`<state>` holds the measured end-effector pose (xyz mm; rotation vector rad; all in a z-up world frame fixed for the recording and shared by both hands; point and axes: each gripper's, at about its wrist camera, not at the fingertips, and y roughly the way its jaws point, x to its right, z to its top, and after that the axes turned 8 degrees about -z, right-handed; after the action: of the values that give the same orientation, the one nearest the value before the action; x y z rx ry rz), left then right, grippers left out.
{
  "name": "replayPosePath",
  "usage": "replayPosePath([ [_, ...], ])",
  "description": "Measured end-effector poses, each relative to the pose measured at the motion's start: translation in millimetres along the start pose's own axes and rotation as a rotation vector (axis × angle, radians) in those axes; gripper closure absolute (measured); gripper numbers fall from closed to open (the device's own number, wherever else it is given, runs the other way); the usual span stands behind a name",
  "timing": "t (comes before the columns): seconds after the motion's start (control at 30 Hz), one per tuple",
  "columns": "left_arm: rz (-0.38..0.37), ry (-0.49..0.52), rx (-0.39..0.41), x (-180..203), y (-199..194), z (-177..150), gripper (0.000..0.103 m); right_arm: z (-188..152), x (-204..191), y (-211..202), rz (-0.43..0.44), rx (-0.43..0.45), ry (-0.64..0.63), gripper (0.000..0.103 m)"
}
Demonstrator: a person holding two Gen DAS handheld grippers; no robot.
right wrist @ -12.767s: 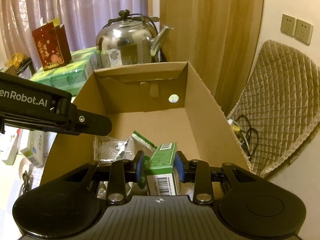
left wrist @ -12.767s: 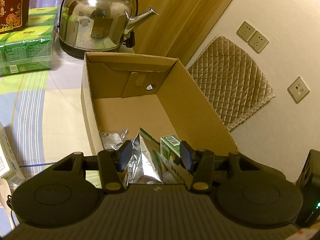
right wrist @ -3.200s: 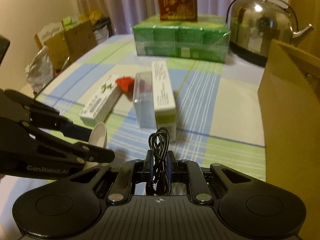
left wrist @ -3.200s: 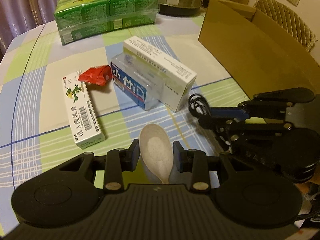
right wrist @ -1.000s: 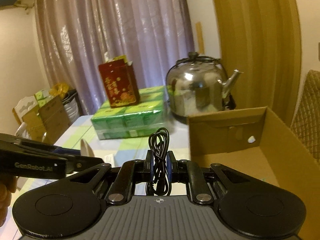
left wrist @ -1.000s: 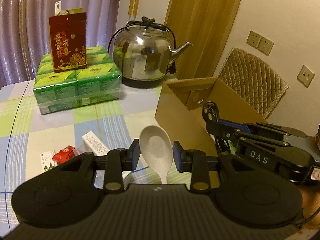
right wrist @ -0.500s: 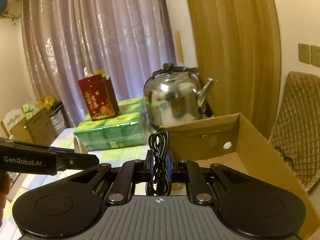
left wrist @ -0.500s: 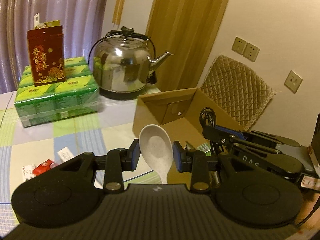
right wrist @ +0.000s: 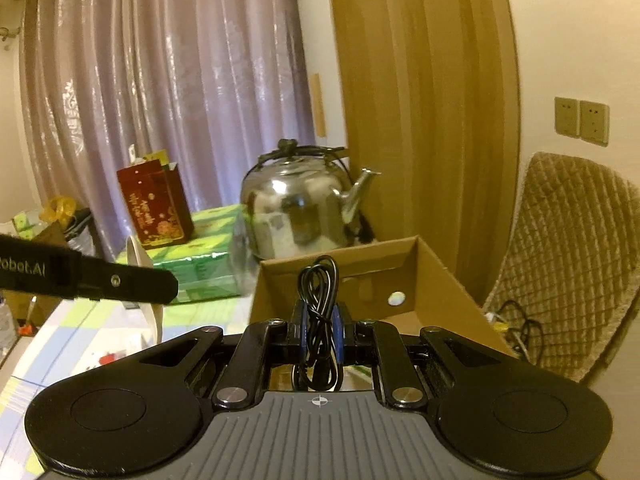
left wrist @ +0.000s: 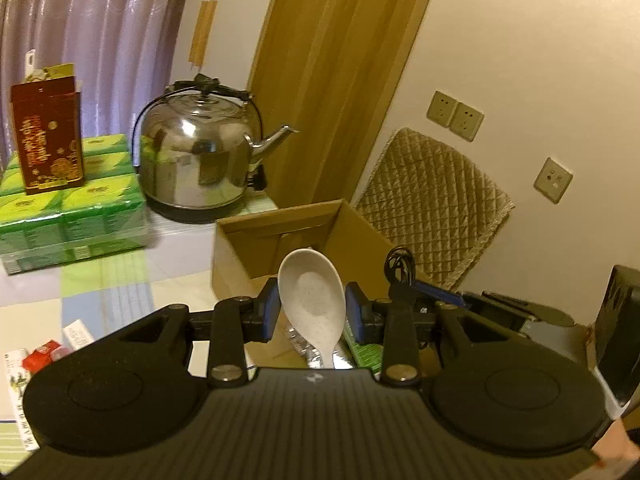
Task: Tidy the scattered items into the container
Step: 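Carry the black cable and white spoon over the cardboard box with both tools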
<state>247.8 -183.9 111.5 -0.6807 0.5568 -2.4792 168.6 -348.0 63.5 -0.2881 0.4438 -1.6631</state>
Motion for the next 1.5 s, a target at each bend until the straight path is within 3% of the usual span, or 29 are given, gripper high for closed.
replayPosePath([
  [0.27,-0.037,-0.021,0.01,15.1,18.6,5.3,0.074,0.5,19.9,-1.9,-0.047,0.005,0.001,0.093],
  [0.57,-0.045,-0.018,-0.031,29.4,47.8,0.7,0.074,-4.8,40.8,2.8,-0.081,-0.03,-0.003,0.093],
  [1.5,0.021,0.085,-0.149,50.7,92.5,-17.9,0.074,-19.3,58.7,6.8,-0.075,-0.126,-0.064,0.093],
])
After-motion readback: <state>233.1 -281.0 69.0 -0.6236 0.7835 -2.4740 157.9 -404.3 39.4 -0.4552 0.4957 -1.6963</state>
